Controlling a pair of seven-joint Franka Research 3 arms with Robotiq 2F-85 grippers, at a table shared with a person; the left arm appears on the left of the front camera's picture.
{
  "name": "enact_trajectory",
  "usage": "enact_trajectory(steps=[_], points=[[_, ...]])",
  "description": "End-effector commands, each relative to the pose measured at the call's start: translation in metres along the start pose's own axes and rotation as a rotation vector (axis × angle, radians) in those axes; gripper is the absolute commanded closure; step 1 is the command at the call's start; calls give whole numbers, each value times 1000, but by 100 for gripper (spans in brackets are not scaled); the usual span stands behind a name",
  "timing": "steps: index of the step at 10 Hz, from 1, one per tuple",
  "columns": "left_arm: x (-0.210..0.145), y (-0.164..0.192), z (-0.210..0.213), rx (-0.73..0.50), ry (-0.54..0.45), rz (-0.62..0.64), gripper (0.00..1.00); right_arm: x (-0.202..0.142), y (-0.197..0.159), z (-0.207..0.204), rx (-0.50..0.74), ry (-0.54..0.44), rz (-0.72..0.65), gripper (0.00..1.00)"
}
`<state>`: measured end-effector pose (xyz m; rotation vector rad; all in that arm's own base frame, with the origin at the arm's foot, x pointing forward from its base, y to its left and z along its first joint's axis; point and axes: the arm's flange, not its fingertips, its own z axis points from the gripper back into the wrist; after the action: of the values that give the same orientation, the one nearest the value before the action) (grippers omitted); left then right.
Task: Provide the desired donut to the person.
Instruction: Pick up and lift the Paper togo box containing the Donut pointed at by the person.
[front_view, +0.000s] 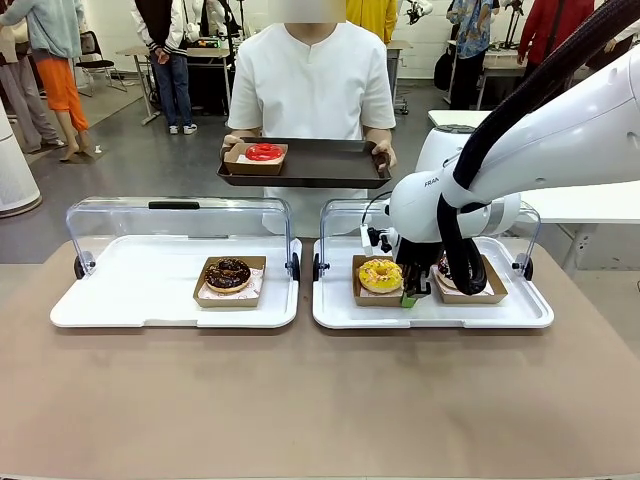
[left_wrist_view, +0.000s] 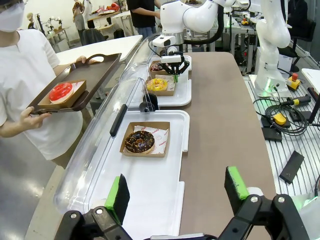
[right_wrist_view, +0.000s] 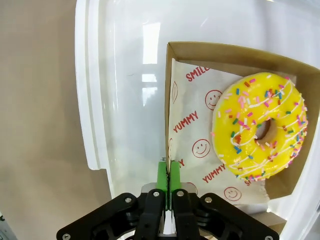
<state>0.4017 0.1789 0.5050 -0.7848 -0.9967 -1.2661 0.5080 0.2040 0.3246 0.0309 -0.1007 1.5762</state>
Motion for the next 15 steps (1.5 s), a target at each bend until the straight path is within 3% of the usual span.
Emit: enact_trajectory(steps=[1,7,11,13,15], points=[[1,0,1,7,-7,-5,0,1,-2,-5,-10,29,18,100],[1,0,1,7,-7,-5,0,54,87,86,29,143,-175,100],[1,0,1,7,-7,-5,0,76,144,144,13,142,-106,100],[1,0,1,7,-7,-5,0,85,159,188,39,122,-12,100],[1,0,1,7,-7,-5,0,91,164,237,27,103,-18,100]])
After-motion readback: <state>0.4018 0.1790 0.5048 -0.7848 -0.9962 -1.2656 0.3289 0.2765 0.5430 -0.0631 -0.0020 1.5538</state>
